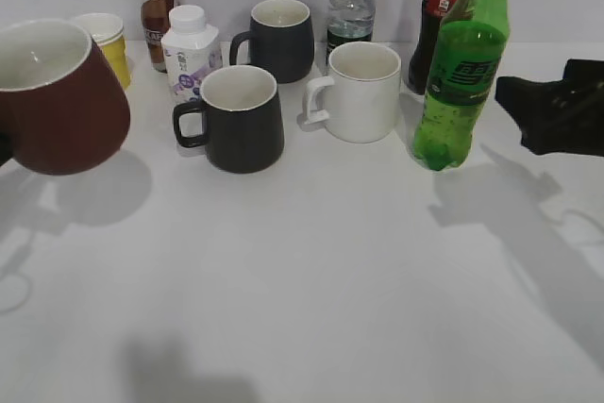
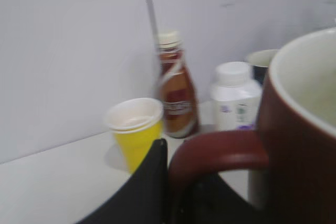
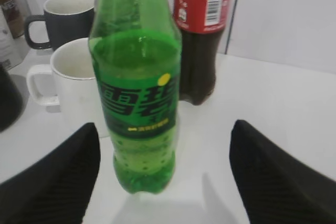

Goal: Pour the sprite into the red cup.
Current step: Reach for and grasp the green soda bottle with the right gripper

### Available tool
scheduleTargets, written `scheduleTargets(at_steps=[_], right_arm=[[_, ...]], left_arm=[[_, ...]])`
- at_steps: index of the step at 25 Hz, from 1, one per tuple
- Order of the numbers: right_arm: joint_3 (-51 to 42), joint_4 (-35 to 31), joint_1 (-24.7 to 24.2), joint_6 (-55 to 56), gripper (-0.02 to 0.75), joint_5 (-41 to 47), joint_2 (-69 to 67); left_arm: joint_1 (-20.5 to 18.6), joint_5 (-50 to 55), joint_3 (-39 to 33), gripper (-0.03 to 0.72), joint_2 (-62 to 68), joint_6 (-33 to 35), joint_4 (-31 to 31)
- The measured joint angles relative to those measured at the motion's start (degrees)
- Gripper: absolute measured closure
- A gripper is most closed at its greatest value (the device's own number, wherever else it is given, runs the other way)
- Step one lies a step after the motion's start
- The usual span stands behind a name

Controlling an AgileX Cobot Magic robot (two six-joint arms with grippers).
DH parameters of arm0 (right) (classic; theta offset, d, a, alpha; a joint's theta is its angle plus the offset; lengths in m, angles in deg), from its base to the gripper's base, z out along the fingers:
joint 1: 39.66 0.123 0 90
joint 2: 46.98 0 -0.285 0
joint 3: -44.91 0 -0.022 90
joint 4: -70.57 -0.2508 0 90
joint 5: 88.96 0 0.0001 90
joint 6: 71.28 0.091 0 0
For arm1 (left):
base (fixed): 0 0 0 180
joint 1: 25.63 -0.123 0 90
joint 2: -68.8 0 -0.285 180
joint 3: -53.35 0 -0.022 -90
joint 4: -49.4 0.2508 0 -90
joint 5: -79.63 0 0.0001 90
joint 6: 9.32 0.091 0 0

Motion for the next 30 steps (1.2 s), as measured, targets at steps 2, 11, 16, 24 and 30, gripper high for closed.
scheduleTargets(at_steps=[2,11,16,24,30], right_arm=[[0.0,0.3,0.0,0.1,0.159,-2.1,-2.3],[0.9,2.3,0.0,0.1,0.159,-13.1,-15.2],[5.0,4.5,0.0,0.4,0.159,-16.9,-23.0],[12.2,4.9,0.0,0.5,0.159,-19.1,-31.8],[16.5,4.9,0.0,0.5,0.203,-19.4,-34.8]], left_arm=[[0.1,1.6,0.0,0.639,-2.1,-2.3,3.6],[0.2,2.0,0.0,0.639,-4.1,-11.2,16.0],[3.1,2.1,0.0,0.639,-4.1,-12.2,17.4],[11.6,3.6,0.0,0.639,-4.1,-12.5,17.6],[15.5,5.1,0.0,0.639,-3.3,-12.5,17.7]])
